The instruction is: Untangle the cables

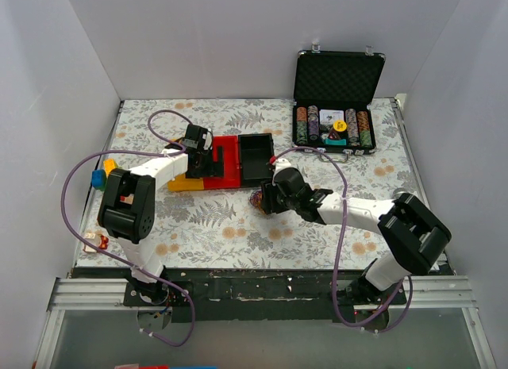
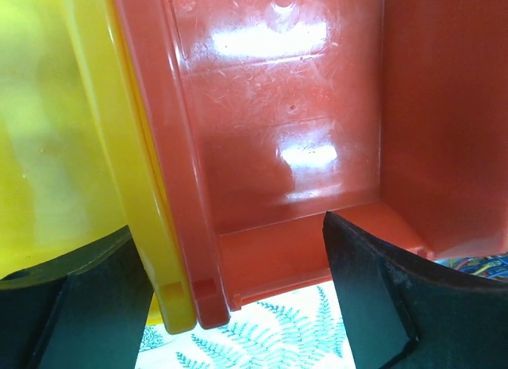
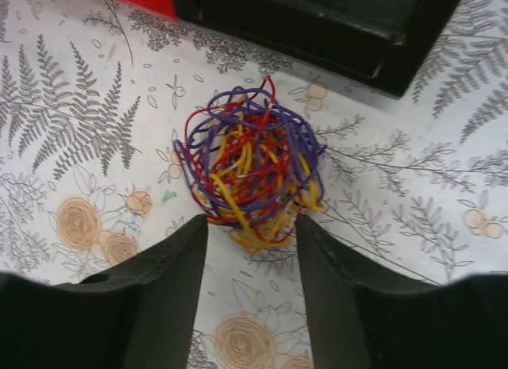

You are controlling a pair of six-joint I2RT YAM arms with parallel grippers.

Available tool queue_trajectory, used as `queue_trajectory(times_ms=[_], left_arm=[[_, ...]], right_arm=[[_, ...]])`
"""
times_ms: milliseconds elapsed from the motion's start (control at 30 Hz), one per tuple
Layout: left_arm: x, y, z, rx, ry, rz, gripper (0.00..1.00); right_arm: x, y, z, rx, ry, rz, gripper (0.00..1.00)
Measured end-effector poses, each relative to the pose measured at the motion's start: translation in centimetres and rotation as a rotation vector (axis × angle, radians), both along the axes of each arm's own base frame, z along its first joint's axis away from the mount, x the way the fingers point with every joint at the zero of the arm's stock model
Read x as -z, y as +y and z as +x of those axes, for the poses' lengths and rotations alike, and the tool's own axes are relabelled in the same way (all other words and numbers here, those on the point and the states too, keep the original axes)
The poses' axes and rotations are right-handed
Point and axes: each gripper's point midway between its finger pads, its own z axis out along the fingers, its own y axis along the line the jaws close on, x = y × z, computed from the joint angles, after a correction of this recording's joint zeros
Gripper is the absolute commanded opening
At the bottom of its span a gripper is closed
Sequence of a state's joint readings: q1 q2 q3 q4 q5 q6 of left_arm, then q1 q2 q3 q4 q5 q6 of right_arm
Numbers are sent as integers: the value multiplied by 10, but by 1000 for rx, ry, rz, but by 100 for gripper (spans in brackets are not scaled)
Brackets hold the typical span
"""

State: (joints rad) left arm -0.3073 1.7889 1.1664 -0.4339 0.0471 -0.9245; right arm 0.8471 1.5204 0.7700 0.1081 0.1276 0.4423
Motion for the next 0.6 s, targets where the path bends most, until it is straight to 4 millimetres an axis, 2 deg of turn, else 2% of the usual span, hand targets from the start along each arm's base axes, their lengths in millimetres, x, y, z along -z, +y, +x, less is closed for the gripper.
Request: queue_trajectory(times_ms=[67, 167, 300, 400, 600], left_arm=[[-4, -1, 2, 1, -4, -1, 74], [-6, 0, 4, 0, -16, 4, 68], [-6, 5, 6, 0, -28, 31, 52], [-6, 9, 10, 0, -45, 54, 43], [5, 13, 6, 19, -53, 77, 34]], right_arm=[[3, 7, -3, -14, 8, -5, 38], [4, 16, -12, -43, 11, -6, 28], [3, 31, -36, -93, 23, 4, 19], [-2, 34, -59, -124, 31, 24, 13], [-17, 25, -102, -162, 54, 67, 11]])
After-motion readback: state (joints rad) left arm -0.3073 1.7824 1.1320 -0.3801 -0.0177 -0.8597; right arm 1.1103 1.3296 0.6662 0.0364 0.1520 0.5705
